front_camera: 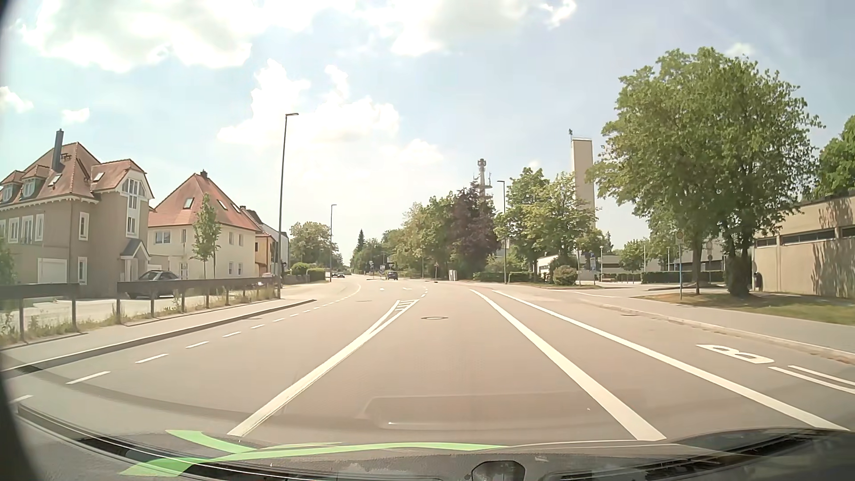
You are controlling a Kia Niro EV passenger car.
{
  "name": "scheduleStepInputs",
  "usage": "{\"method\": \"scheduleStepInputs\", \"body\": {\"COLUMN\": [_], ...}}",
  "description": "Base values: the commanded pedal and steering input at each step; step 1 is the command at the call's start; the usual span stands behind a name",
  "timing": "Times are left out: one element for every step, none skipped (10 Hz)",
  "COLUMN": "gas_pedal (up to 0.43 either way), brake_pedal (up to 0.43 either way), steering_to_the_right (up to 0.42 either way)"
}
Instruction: Follow the waypoints while adhering to traffic rules and regulations
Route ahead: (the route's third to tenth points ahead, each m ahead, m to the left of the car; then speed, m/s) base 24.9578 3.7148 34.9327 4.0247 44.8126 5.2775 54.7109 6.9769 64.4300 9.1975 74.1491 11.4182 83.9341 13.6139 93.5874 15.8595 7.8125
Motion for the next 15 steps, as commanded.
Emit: {"method": "scheduleStepInputs", "body": {"gas_pedal": [0.157, 0.157, 0.15, 0.15, 0.15, 0.15, 0.15, 0.15, 0.15, 0.15, 0.15, 0.15, 0.15, 0.15, 0.15], "brake_pedal": [0.0, 0.0, 0.0, 0.0, 0.0, 0.0, 0.0, 0.0, 0.0, 0.0, 0.0, 0.0, 0.0, 0.0, 0.0], "steering_to_the_right": [-0.005, -0.005, -0.005, -0.005, -0.004, -0.005, -0.005, -0.004, -0.005, -0.004, -0.005, -0.004, -0.005, -0.004, -0.005]}}
